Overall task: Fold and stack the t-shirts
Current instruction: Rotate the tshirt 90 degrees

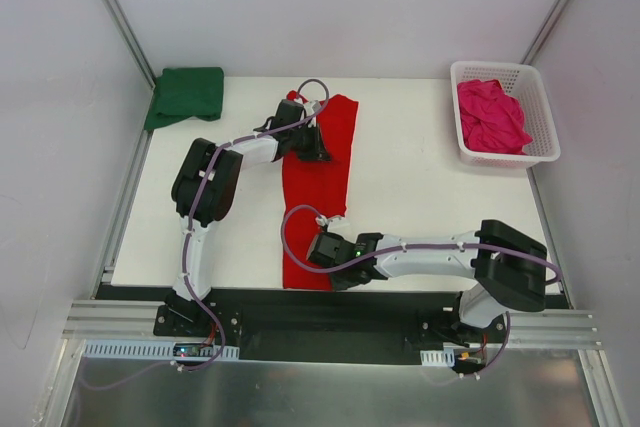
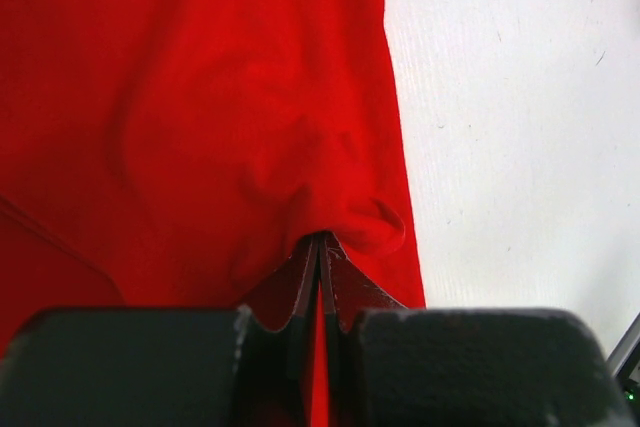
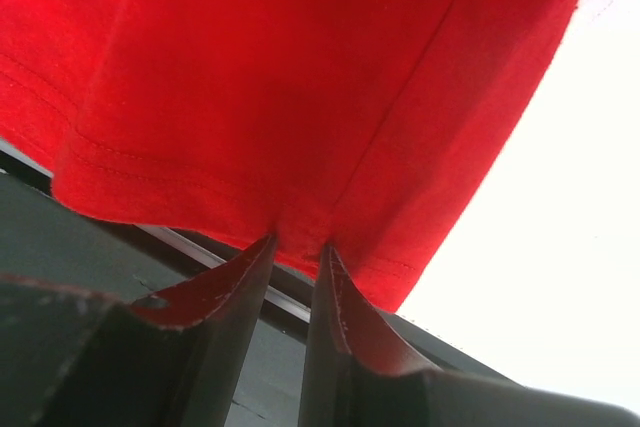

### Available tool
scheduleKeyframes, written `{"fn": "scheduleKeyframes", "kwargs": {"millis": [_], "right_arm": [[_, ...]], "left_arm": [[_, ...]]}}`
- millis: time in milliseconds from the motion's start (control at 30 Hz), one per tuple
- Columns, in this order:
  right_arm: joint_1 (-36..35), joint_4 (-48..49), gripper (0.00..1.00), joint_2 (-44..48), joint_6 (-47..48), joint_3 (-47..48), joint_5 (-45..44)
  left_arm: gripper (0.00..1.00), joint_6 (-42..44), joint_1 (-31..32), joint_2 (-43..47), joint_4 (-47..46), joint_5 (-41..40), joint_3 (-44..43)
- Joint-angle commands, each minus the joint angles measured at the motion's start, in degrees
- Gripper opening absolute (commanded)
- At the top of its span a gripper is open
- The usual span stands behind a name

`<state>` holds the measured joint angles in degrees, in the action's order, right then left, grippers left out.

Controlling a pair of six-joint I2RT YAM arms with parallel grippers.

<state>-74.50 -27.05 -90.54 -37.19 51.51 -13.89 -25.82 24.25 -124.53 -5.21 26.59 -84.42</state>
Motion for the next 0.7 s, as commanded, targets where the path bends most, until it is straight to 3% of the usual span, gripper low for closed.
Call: {"fn": "scheduleKeyframes", "kwargs": {"millis": [0,200,667], "right_arm": [[0.0,-0.6,0.24,-0.6,0.8,1.8,-0.3],[0.0,-0.7,0.06,0.5,0.0,1.1,-0.8],[-0.7,-8.0,0.02,7.3,-2.2,1.6,-4.9]], "left_arm": [[0.00,2.0,-1.0,0.4,-0.2,0.0,-0.7],[0.00,2.1,-1.0,0.3,-0.2,-0.1,-0.7],[0.00,2.3,-1.0,-0.1,-0.2,-0.1,-0.4]]}}
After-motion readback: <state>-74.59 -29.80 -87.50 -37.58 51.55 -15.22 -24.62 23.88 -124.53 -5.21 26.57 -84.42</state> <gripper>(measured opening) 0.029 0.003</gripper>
